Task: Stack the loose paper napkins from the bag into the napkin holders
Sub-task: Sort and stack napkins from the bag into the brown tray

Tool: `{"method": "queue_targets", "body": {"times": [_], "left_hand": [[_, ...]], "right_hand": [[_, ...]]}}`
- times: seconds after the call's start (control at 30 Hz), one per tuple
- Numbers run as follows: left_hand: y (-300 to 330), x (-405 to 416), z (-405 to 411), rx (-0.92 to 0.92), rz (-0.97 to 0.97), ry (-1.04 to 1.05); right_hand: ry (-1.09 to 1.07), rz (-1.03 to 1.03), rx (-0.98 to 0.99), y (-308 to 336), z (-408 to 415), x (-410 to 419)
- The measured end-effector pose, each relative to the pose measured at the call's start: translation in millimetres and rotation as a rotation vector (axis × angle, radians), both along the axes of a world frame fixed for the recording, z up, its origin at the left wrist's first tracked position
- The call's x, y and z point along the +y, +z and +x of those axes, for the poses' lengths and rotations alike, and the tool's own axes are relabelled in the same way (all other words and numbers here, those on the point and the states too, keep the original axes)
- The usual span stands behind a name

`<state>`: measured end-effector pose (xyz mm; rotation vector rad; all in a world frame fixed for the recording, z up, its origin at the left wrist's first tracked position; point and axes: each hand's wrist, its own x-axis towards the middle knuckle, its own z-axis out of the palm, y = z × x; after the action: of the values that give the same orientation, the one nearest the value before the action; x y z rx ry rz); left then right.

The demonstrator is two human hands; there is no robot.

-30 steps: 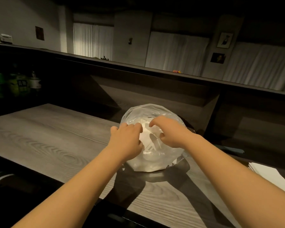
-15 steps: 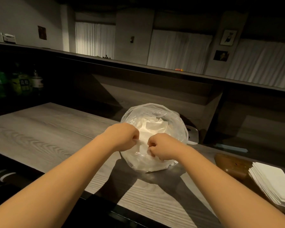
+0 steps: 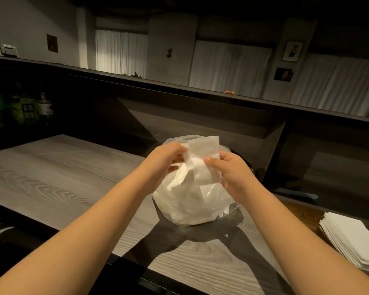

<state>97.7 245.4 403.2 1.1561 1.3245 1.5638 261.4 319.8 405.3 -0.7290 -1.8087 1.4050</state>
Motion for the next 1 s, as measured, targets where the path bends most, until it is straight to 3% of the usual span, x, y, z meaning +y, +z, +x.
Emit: {"method": "queue_targets", "body": {"times": [0.07,0.3,0.53,0.83,0.93,1.0], "left_hand": [[-5,2,4,-0.089,0.004,-0.065],[-13,8,27,0.011,0.028,-0.011],[-8,14,38,-0.219,-0.029,0.025],[6,18,48,-0.138,-0.002,-0.034],[2,14,46,-0.149,-0.020,-0.126],[-2,11,44,-0.063,-0.081,-0.193]], "right_hand": [[-0.029,-0.056,0.043,0,5,1],[-0.165,-0.135,0.049,-7,21,5],[-0.259,-0.110,0.222,-4,42,8],[-0.122,0.031,0.119,8,36,7],[-0.172,0.038,0.213,12,33,9],[-0.188,0.036,0.253,13,33,9]]}}
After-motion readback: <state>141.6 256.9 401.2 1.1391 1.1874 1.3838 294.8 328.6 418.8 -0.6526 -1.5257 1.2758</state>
